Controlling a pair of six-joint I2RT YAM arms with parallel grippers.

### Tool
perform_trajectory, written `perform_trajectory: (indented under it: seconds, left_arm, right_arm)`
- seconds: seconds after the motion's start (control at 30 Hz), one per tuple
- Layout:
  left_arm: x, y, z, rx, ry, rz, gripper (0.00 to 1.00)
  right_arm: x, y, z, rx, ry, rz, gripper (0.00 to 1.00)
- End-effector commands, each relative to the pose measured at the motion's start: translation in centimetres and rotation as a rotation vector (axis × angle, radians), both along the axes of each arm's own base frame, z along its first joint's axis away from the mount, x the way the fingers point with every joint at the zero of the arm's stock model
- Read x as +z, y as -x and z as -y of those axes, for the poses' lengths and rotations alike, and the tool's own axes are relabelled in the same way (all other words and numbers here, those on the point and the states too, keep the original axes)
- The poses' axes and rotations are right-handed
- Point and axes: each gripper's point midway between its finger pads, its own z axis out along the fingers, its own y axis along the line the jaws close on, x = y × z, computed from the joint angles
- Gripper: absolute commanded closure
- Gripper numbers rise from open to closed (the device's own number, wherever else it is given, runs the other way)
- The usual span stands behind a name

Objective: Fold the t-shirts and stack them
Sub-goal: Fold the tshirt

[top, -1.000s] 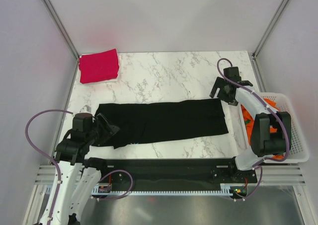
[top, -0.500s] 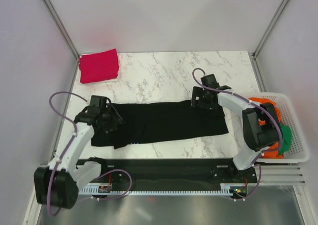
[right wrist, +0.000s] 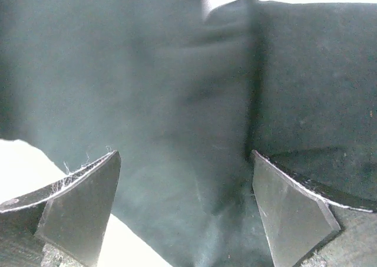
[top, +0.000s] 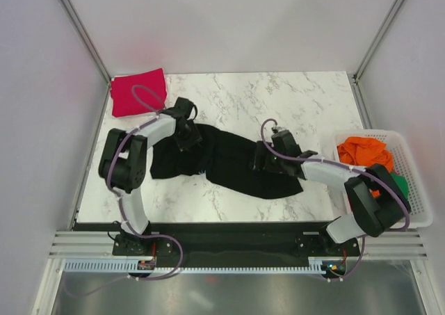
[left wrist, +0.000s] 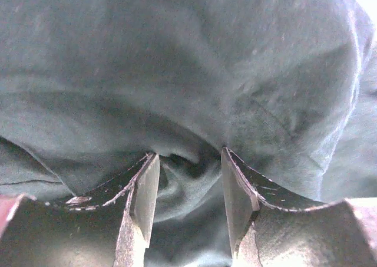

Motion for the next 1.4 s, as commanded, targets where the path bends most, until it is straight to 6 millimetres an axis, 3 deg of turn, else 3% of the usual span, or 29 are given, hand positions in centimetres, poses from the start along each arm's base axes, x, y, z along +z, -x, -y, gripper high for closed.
perform_trajectory:
  seconds: [0.0, 0.03, 0.07, 0.1, 0.13, 0.17, 0.2, 0.27, 0.3, 0.37, 0.4, 0.57, 0.6, 0.63, 0.67, 0.7, 0.73, 0.83, 0.87, 0.93, 0.97, 1.03, 1.07, 1.13, 1.17, 1.23, 1.27, 1.3, 1.37]
  left_arm:
    - [0.2, -4.9, 5.7, -0.092, 0.01, 0.074, 0.47]
    - [-1.8, -5.3, 6.7, -0.109, -0.006, 0.03, 0.47]
    - [-1.5, -6.4, 8.1, -0.154, -0.004, 0.048, 0.46]
    - [1.4, -9.4, 10.6, -0.202, 0.017, 0.116, 0.45]
    - [2.1, -10.7, 11.5, -0.237, 0.009, 0.131, 0.44]
    - [-0.3, -11.5, 12.0, -0.31, -0.033, 0.091, 0.43]
    - [4.7, -13.6, 13.6, -0.348, -0.024, 0.177, 0.41]
    - [7.7, -15.3, 13.7, -0.398, -0.094, 0.269, 0.37]
    - [9.6, -15.7, 13.5, -0.4, -0.112, 0.315, 0.32]
    - [12.6, -16.3, 12.1, -0.398, -0.176, 0.403, 0.28]
    - [14.9, -15.3, 11.1, -0.394, -0.193, 0.433, 0.25]
    - [21.4, -12.8, 7.7, -0.401, -0.276, 0.551, 0.17]
    - [21.5, -11.9, 7.2, -0.409, -0.286, 0.54, 0.16]
    - [24.5, -10.5, 6.5, -0.405, -0.27, 0.594, 0.16]
    - [25.2, -9.6, 6.1, -0.407, -0.267, 0.603, 0.16]
    - [24.1, -8.3, 5.4, -0.413, -0.272, 0.568, 0.16]
    - [26.6, -6.5, 4.6, -0.398, -0.252, 0.613, 0.16]
    - [24.9, -2.8, 3.2, -0.407, -0.23, 0.563, 0.17]
    - [24.9, -0.8, 2.2, -0.39, -0.214, 0.58, 0.17]
    - [24.5, 1.3, 1.5, -0.39, -0.188, 0.602, 0.18]
    - [24.1, 3.6, 0.4, -0.39, -0.173, 0.631, 0.18]
    - [24.4, 5.2, 0.3, -0.398, -0.125, 0.698, 0.18]
    - [23.7, 7.2, -0.4, -0.416, -0.105, 0.724, 0.19]
    - [24.3, 8.9, 0.3, -0.461, -0.022, 0.81, 0.2]
    - [22.7, 9.8, 0.1, -0.48, -0.019, 0.798, 0.2]
    - [23.8, 11.3, -0.9, -0.469, -0.014, 0.872, 0.2]
    - [22.9, 11.8, -1.3, -0.477, -0.025, 0.871, 0.2]
    - [22.8, 12.2, -1.6, -0.475, -0.027, 0.882, 0.2]
    - [22.5, 13.0, -2.6, -0.445, -0.041, 0.916, 0.2]
  right_arm:
    - [-5.1, 13.9, -4.8, 0.118, -0.181, -0.434, 0.02]
    - [-4.8, 14.8, -5.9, 0.106, -0.21, -0.451, 0.02]
    - [-4.1, 16.6, -8.1, 0.199, -0.246, -0.451, 0.02]
    - [-3.0, 17.1, -9.5, 0.236, -0.276, -0.444, 0.02]
    - [-2.2, 18.0, -10.7, 0.264, -0.299, -0.452, 0.02]
    - [-1.2, 18.7, -11.8, 0.306, -0.313, -0.451, 0.02]
    - [1.5, 19.7, -14.2, 0.396, -0.351, -0.408, 0.02]
    - [3.2, 20.6, -14.6, 0.451, -0.301, -0.388, 0.02]
    - [5.5, 19.9, -15.6, 0.468, -0.312, -0.324, 0.02]
    - [6.9, 19.3, -15.6, 0.475, -0.288, -0.278, 0.02]
    - [8.6, 18.7, -15.6, 0.474, -0.272, -0.251, 0.02]
    - [11.6, 15.0, -14.6, 0.452, -0.125, -0.105, 0.02]
    - [12.8, 13.3, -14.8, 0.445, -0.121, -0.063, 0.02]
    - [13.2, 12.2, -14.5, 0.425, -0.11, -0.04, 0.02]
    - [13.1, 10.0, -13.7, 0.379, -0.098, -0.035, 0.02]
    - [13.8, 8.4, -13.5, 0.369, -0.097, -0.005, 0.02]
    - [13.9, 7.0, -12.9, 0.341, -0.087, 0.006, 0.02]
    - [13.7, 0.9, -10.9, 0.247, -0.039, 0.038, 0.02]
    - [11.9, -1.0, -10.1, 0.215, 0.011, 0.006, 0.02]
    - [12.8, -4.1, -10.9, 0.239, 0.024, 0.055, 0.02]
    - [10.3, -5.1, -11.1, 0.246, 0.064, 0.011, 0.02]
    - [10.2, -7.6, -12.0, 0.26, 0.059, 0.027, 0.02]
    - [7.5, -8.7, -11.6, 0.252, 0.094, -0.018, 0.02]
    - [7.3, -11.2, -12.0, 0.237, 0.083, -0.001, 0.02]
    - [4.9, -12.4, -11.5, 0.215, 0.097, -0.041, 0.02]
    - [5.1, -14.9, -12.4, 0.217, 0.042, -0.028, 0.02]
    - [3.1, -16.0, -12.0, 0.199, 0.047, -0.057, 0.02]
    - [3.9, -17.4, -12.4, 0.192, 0.028, -0.027, 0.02]
    - [2.8, -19.7, -12.2, 0.171, 0.027, -0.014, 0.02]
